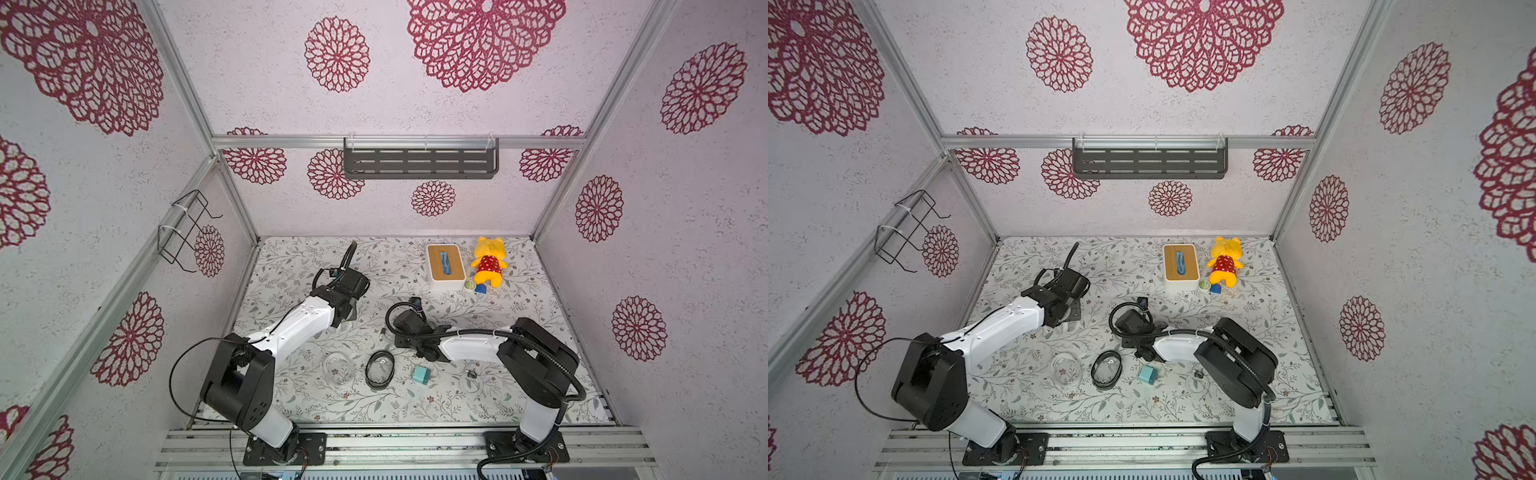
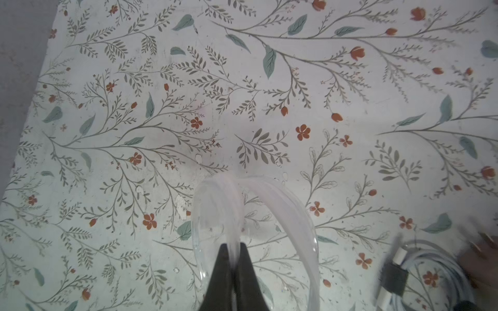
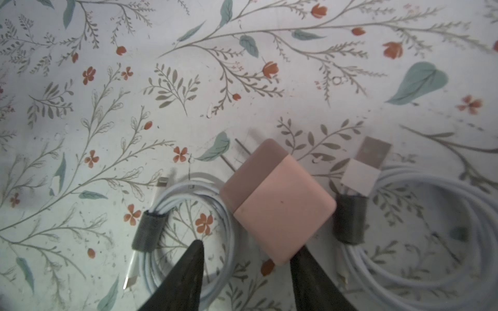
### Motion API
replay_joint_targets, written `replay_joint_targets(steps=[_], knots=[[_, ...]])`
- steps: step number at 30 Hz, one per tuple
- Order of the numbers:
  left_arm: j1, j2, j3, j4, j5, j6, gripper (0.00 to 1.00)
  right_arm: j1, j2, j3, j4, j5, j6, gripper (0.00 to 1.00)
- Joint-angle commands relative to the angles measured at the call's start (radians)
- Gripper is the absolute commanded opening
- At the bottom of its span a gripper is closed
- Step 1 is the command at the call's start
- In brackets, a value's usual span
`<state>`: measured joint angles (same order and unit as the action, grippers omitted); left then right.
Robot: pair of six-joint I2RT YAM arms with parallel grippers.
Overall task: Pack away charging kits
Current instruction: Pick up the storage bag at the center of the board, then pick up the charging cable from the center of the board.
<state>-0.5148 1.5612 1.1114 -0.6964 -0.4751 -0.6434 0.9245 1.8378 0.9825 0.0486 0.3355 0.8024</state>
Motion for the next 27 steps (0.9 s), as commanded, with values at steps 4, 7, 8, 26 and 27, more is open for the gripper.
replay_joint_targets(steps=[4,7,8,26,27], knots=[[-0.003,-0.113,-0.078,0.151,0.000,0.002,0.00,0.004,0.077,0.096,-0.071,-0.008,-0.020,0.55],[-0.001,-0.191,-0.147,0.220,-0.034,-0.023,0.00,0.007,0.097,0.113,-0.100,-0.005,-0.019,0.53],[-0.001,-0.216,-0.158,0.221,-0.057,-0.038,0.00,0.008,0.097,0.110,-0.104,-0.001,-0.018,0.52],[0.029,-0.381,-0.229,0.211,-0.040,-0.078,0.00,0.016,0.061,0.069,-0.115,0.035,0.006,0.13],[0.028,-0.379,-0.226,0.213,-0.024,-0.070,0.00,0.016,0.054,0.066,-0.110,0.036,0.006,0.12]])
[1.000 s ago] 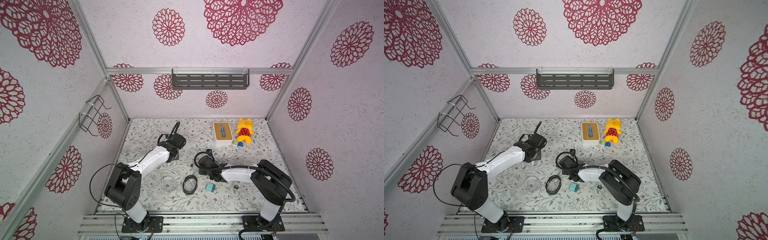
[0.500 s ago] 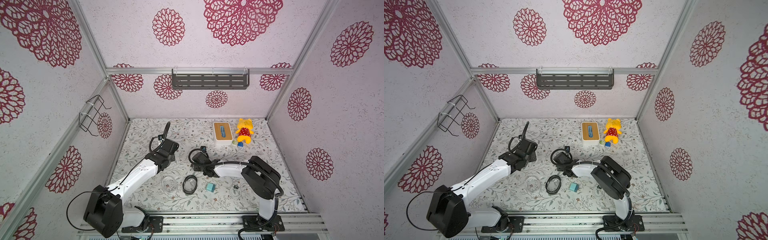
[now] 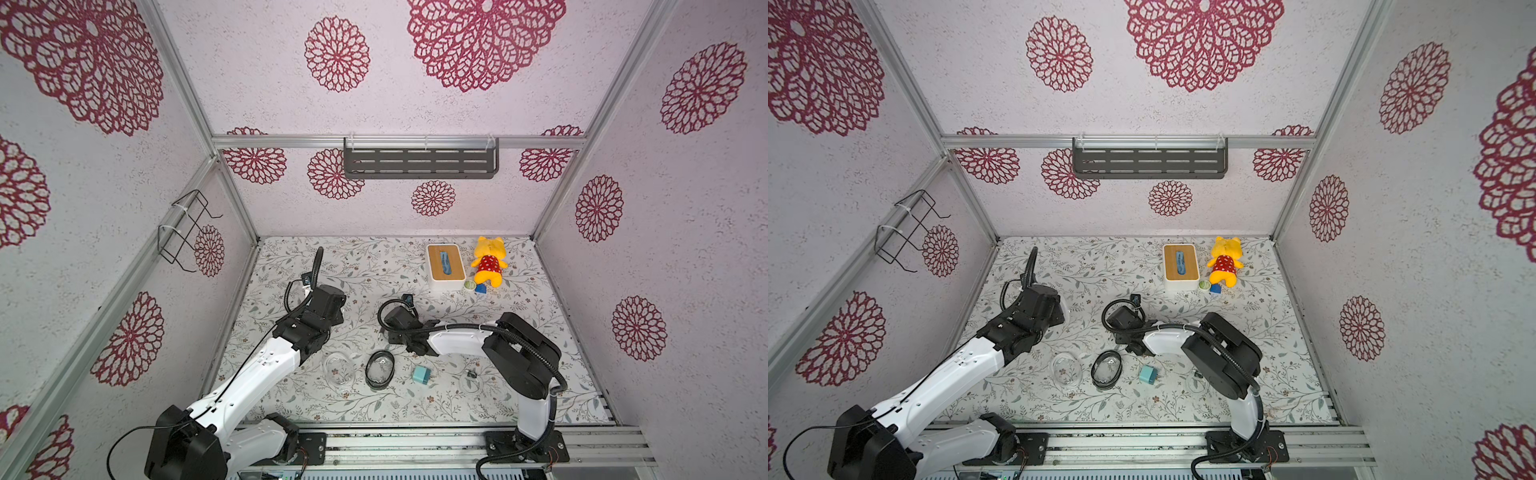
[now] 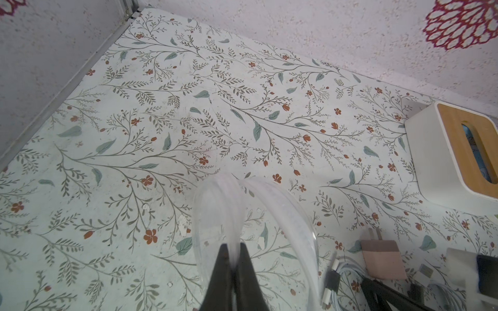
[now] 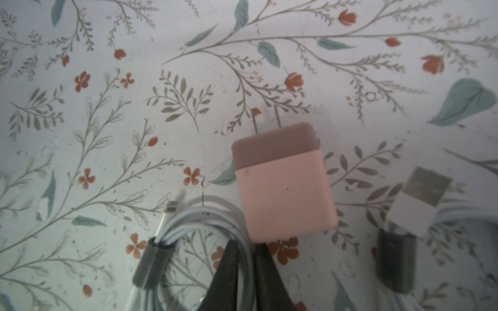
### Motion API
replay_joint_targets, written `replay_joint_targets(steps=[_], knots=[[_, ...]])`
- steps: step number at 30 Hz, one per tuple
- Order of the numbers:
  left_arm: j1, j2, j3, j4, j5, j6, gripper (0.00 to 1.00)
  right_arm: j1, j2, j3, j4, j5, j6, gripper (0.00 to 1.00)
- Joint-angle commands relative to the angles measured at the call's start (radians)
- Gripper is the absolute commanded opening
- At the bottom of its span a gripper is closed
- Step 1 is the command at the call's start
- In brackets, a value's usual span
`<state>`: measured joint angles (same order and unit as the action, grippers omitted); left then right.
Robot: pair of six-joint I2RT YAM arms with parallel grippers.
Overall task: Pack away charging kits
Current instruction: Pick up the charging cable from the center of the board.
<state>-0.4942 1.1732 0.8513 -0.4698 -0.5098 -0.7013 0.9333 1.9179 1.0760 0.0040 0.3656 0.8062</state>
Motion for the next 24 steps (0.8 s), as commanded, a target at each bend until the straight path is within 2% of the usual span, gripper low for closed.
replay_joint_targets(steps=[1,6,11,19,24], knots=[[0.008,0.007,0.030,0.005,0.038,0.003,0.00,0.008,-0.034,-0.031,-0.059,0.006,-0.001,0.10],[0.008,-0.017,0.006,0.041,0.079,0.028,0.00,0.007,-0.048,-0.002,-0.058,-0.016,-0.016,0.00],[0.008,-0.032,-0.032,0.088,0.100,0.038,0.00,0.008,-0.069,0.016,-0.055,-0.018,-0.020,0.00],[0.008,-0.010,-0.021,0.085,0.104,0.049,0.00,0.007,-0.108,0.041,-0.100,-0.013,-0.047,0.00],[0.007,0.025,-0.018,0.109,0.148,0.066,0.00,0.008,-0.160,0.023,-0.083,-0.028,-0.071,0.00]])
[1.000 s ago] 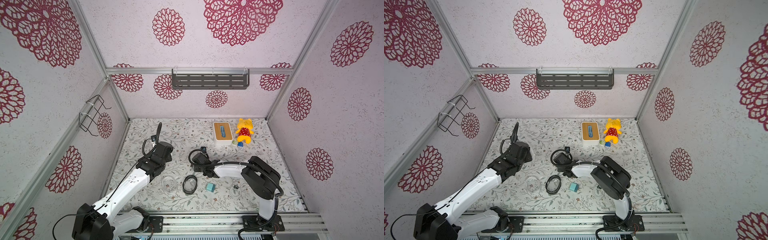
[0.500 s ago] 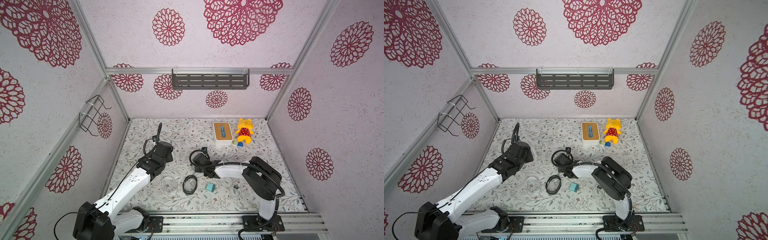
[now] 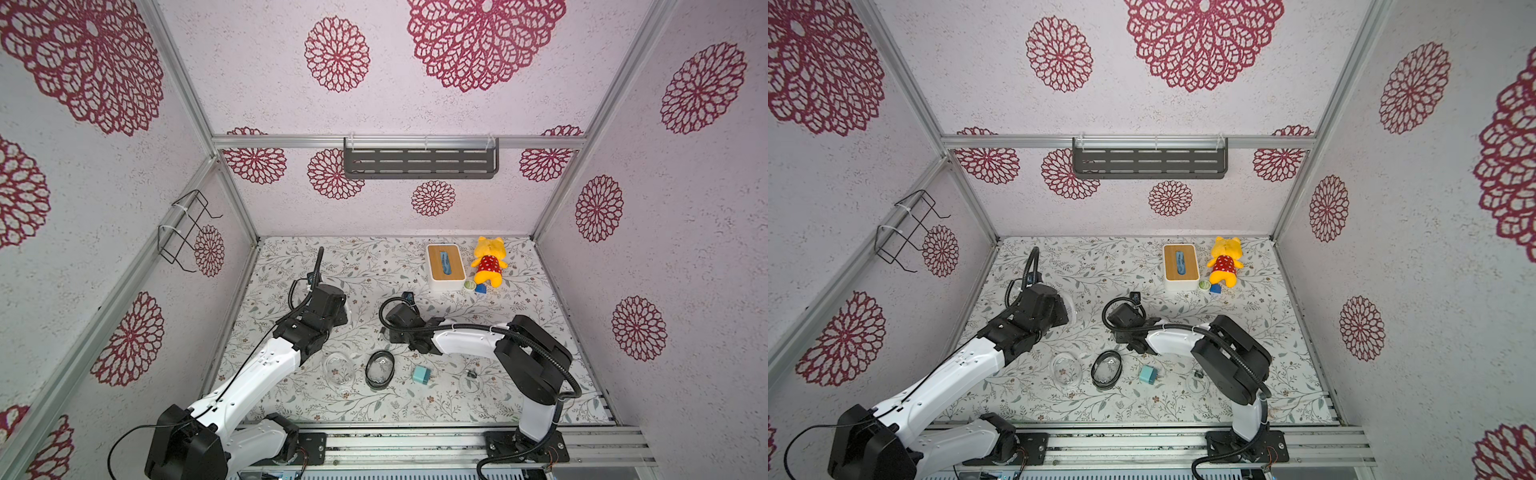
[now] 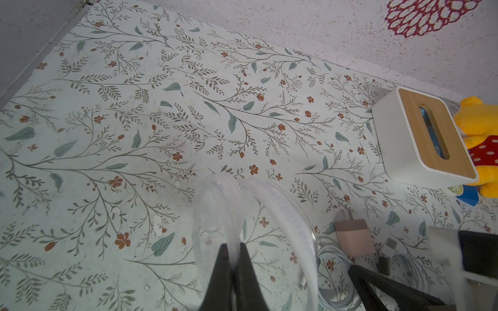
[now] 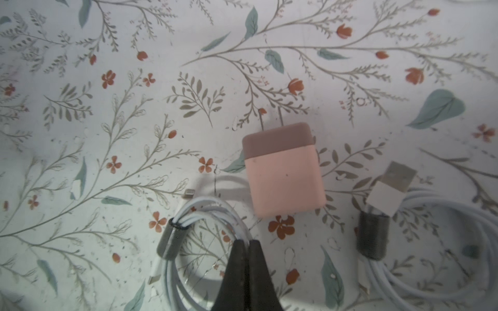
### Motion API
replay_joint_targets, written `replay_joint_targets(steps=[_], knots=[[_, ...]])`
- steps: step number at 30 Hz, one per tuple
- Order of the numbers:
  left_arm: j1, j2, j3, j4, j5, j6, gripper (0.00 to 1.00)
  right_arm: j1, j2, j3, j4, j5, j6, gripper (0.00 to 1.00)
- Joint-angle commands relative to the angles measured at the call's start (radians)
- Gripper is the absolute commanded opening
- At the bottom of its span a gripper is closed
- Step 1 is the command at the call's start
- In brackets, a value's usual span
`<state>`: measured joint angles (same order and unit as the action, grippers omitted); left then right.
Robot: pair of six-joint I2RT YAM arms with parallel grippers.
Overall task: Pack away charging kits
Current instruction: Pick up the charging cable from the center of the board, then place the charging cable in the storage bag.
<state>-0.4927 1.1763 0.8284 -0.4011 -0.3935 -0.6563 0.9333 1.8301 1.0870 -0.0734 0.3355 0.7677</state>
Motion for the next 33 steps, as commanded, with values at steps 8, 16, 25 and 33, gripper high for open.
replay_joint_targets(steps=[8,16,25,33], knots=[[0.006,0.096,0.028,0.066,0.137,0.050,0.00,0.008,-0.223,0.001,-0.016,0.022,-0.073,0.00],[0.006,0.140,0.040,0.087,0.203,0.067,0.00,0.024,-0.331,0.009,-0.016,-0.011,-0.114,0.00],[0.005,0.159,0.044,0.108,0.252,0.075,0.00,0.049,-0.245,0.081,0.003,-0.103,-0.121,0.00],[-0.001,0.173,0.047,0.133,0.342,0.087,0.00,0.053,-0.166,0.113,0.001,-0.110,-0.122,0.00]])
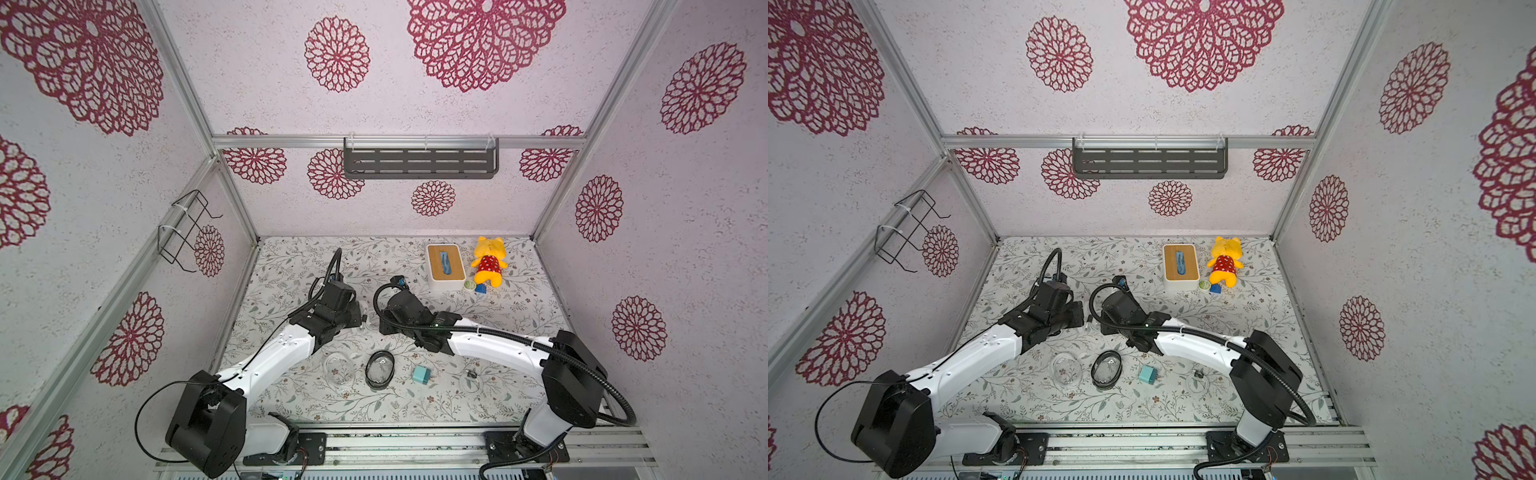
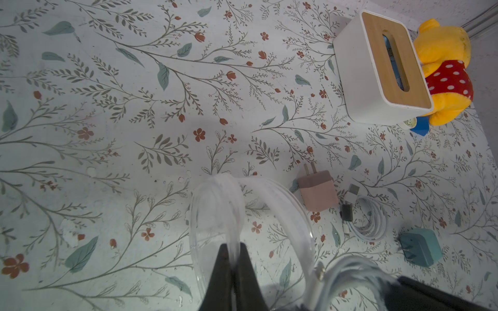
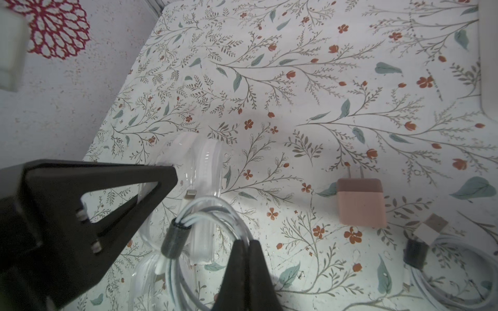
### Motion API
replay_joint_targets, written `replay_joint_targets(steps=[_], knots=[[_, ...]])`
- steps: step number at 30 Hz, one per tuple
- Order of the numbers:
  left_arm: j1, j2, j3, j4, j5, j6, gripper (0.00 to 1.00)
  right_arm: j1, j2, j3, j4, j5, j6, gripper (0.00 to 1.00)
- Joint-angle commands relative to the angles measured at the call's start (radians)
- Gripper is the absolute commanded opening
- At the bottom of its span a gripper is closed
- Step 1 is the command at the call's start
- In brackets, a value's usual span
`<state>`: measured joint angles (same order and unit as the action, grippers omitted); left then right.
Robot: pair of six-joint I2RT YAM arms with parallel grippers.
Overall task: Pack away charging kits
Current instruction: Place the charging cable in the storage bag.
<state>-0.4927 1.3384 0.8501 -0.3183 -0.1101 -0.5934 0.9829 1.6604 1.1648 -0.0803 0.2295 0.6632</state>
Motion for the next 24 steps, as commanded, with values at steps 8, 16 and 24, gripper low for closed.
replay_joint_targets(steps=[8,16,24], knots=[[-0.012,0.013,0.021,0.096,0.178,0.040,0.00,0.003,0.050,0.065,-0.039,0.070,-0.026,0.00],[-0.016,0.015,0.024,0.090,0.164,0.042,0.00,0.001,0.072,0.081,-0.113,0.198,-0.012,0.00],[-0.016,0.127,0.106,-0.027,0.032,0.027,0.00,0.003,0.067,0.081,-0.094,0.173,-0.039,0.00]])
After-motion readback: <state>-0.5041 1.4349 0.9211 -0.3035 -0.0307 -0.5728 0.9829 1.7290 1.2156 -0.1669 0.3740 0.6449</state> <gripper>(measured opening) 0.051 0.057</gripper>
